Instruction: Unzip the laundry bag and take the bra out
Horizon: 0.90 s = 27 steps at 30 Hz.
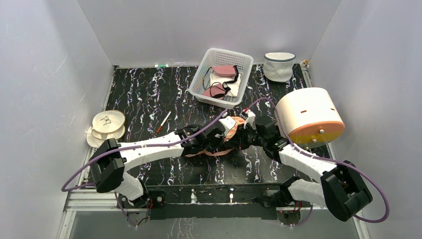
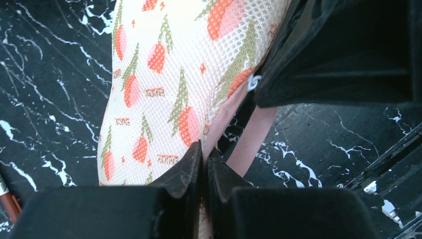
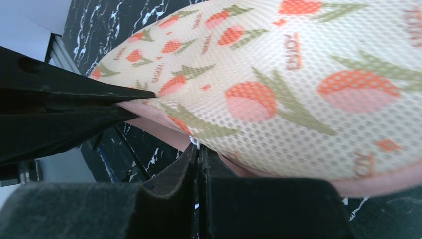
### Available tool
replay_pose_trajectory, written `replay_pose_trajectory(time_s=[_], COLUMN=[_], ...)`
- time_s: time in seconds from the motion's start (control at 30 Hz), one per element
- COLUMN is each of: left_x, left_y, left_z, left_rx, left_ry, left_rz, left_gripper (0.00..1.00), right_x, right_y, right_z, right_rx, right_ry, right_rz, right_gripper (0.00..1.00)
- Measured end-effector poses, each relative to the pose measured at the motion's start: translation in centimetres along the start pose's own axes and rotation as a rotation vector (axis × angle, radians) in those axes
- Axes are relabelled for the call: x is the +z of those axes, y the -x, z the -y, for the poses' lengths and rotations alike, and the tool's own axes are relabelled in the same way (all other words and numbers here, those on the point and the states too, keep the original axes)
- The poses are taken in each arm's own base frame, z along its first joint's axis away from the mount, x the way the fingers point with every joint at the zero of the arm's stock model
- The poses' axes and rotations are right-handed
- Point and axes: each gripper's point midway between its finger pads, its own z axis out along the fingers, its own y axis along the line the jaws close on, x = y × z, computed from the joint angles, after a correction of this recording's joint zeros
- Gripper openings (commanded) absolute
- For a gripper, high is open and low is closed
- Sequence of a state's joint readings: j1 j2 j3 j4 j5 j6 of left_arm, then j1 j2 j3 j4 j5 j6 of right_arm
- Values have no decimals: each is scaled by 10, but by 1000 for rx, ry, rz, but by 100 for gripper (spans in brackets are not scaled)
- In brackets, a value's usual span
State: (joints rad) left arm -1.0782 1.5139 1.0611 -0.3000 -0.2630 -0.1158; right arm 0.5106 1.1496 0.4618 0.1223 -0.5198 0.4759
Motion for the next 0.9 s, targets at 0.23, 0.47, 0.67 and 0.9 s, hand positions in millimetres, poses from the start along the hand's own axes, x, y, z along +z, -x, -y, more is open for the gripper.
replay_pose_trajectory(time_s=[0.23, 0.47, 0.67, 0.9], left_x=[-14, -23, -25, -13], left_y=[-14, -35, -39, -12], left_z=[-13, -25, -25, -7], left_rx=[3, 8, 15, 20], left_ry=[46, 91, 89, 10], left_rz=[-9, -46, -57, -31], left_gripper=[0, 9, 39, 59], right_x=[-6, -12, -11, -9], right_y=[1, 2, 2, 0], right_z=[16, 29, 24, 7], right_rx=[1, -22, -28, -36], right_ry=[-101, -184, -148, -51], right_rz=[20, 28, 6, -13], right_gripper=[0, 0, 0, 0])
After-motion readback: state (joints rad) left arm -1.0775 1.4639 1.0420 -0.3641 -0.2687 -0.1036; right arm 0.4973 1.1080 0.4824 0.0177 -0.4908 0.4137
